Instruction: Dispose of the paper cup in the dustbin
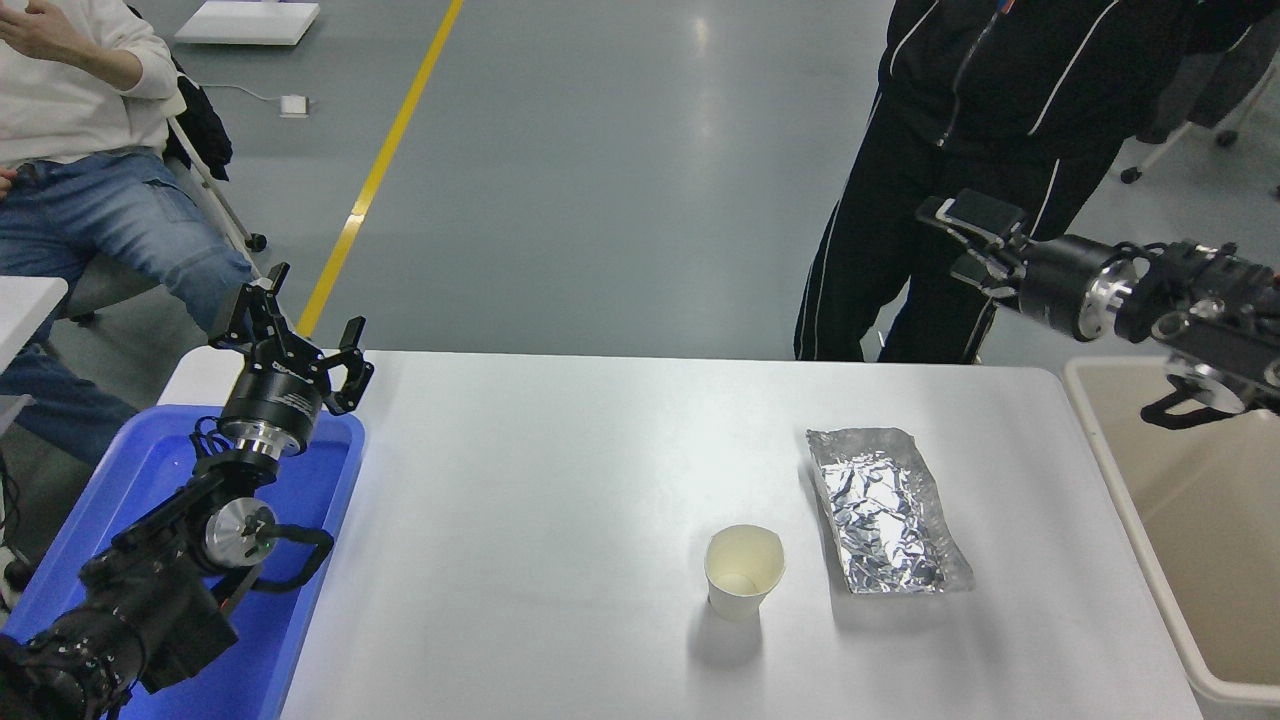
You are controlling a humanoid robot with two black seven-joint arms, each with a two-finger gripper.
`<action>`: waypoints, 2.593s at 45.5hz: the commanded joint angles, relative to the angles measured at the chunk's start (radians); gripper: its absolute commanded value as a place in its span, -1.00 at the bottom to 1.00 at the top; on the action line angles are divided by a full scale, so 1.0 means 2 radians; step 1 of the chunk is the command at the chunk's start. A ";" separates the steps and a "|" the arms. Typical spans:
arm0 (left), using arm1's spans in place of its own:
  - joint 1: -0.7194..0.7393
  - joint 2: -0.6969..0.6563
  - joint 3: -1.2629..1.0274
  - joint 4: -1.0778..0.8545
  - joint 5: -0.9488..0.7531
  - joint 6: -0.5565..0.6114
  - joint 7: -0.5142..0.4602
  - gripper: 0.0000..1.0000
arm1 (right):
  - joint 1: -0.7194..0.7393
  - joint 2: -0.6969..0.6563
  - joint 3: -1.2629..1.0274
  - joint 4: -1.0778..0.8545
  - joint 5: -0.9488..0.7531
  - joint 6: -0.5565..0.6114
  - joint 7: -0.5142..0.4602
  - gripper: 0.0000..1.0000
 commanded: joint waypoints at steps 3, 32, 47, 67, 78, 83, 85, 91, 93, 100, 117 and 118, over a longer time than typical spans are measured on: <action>0.000 0.000 0.000 0.000 0.000 0.000 0.000 1.00 | 0.098 0.063 -0.119 0.090 -0.137 0.052 -0.001 0.98; 0.000 0.000 0.001 0.000 0.000 0.000 0.000 1.00 | 0.040 0.247 -0.185 -0.009 -0.130 0.059 -0.024 0.98; 0.000 0.000 0.000 0.000 0.000 0.000 0.000 1.00 | -0.010 0.257 -0.183 -0.039 -0.131 0.053 -0.024 0.98; 0.000 0.000 0.000 0.000 0.000 0.000 0.000 1.00 | -0.056 0.257 -0.167 -0.070 -0.135 0.034 -0.018 0.66; 0.000 0.000 0.000 0.000 0.000 0.000 0.000 1.00 | -0.066 0.258 -0.168 -0.070 -0.135 0.026 -0.018 -0.47; 0.000 0.000 0.001 0.000 0.000 0.000 0.000 1.00 | -0.067 0.258 -0.168 -0.070 -0.137 0.027 -0.018 -0.89; 0.000 0.000 0.000 0.000 0.000 0.000 0.000 1.00 | -0.066 0.258 -0.169 -0.070 -0.136 0.030 -0.018 -1.00; 0.000 0.000 0.000 0.000 0.000 0.000 0.000 1.00 | -0.066 0.258 -0.168 -0.070 -0.132 0.031 -0.018 -1.00; 0.000 0.000 0.000 0.000 0.000 0.000 0.000 1.00 | -0.065 0.258 -0.168 -0.069 -0.132 0.030 -0.018 -1.00; 0.000 0.000 0.000 0.000 0.000 0.000 0.000 1.00 | -0.064 0.257 -0.166 -0.069 -0.131 0.030 -0.015 -1.00; 0.000 0.000 0.000 0.000 0.000 0.000 0.000 1.00 | -0.066 0.227 -0.085 -0.070 -0.096 0.030 -0.011 -1.00; 0.000 0.000 0.000 0.000 0.000 0.000 0.000 1.00 | -0.066 0.224 -0.078 -0.070 -0.090 0.030 -0.011 -1.00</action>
